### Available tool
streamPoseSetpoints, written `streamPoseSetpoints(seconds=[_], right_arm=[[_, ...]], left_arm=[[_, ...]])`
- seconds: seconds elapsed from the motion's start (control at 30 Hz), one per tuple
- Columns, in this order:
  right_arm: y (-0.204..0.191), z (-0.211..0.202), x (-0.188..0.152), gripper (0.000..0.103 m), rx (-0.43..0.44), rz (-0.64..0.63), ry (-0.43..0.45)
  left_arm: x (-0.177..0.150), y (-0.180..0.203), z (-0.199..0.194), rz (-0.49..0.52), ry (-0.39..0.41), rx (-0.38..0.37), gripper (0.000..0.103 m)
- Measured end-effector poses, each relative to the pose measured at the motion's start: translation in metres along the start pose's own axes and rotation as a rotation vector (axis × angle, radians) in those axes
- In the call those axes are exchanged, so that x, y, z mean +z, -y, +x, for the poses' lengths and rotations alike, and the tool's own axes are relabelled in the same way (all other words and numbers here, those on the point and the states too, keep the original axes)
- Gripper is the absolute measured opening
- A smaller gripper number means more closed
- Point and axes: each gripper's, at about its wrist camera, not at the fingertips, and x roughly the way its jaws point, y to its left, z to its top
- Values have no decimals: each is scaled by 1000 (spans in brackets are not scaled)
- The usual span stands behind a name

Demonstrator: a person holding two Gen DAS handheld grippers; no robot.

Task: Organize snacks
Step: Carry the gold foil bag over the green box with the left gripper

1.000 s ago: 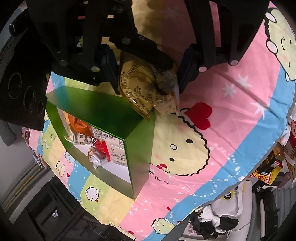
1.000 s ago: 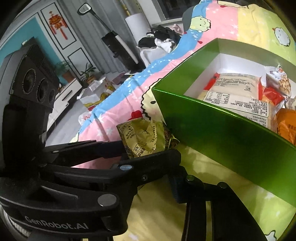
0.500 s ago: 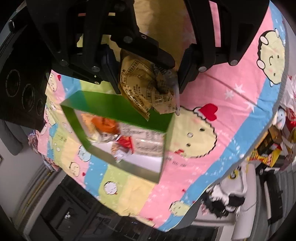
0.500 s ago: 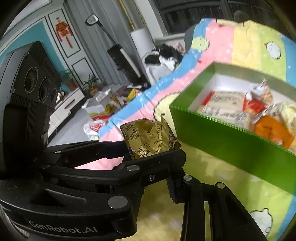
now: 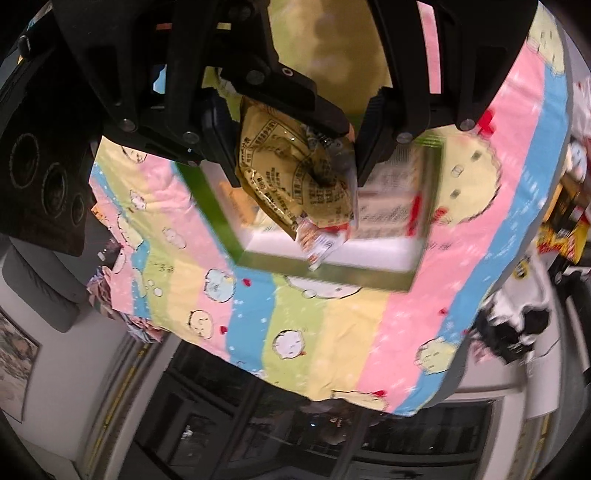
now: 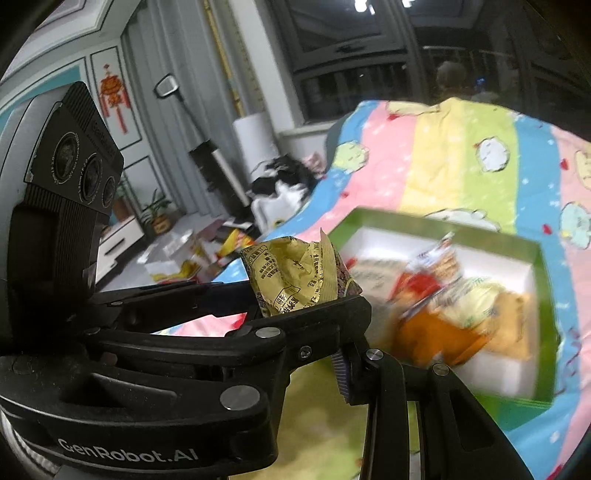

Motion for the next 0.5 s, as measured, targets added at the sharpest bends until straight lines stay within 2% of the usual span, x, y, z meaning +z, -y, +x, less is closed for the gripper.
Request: streamPoseSetpoints(seconds=[0.23, 0.4, 0.5], right_arm=[[53, 12, 16, 38, -63, 48, 2], [79, 31, 14, 38, -76, 86, -43], [86, 43, 10, 38, -105, 93, -77]], left_arm=[[28, 10, 57, 23, -41, -42, 57], [30, 4, 89, -1, -95, -45, 58], [30, -2, 104, -35, -133, -31, 62]])
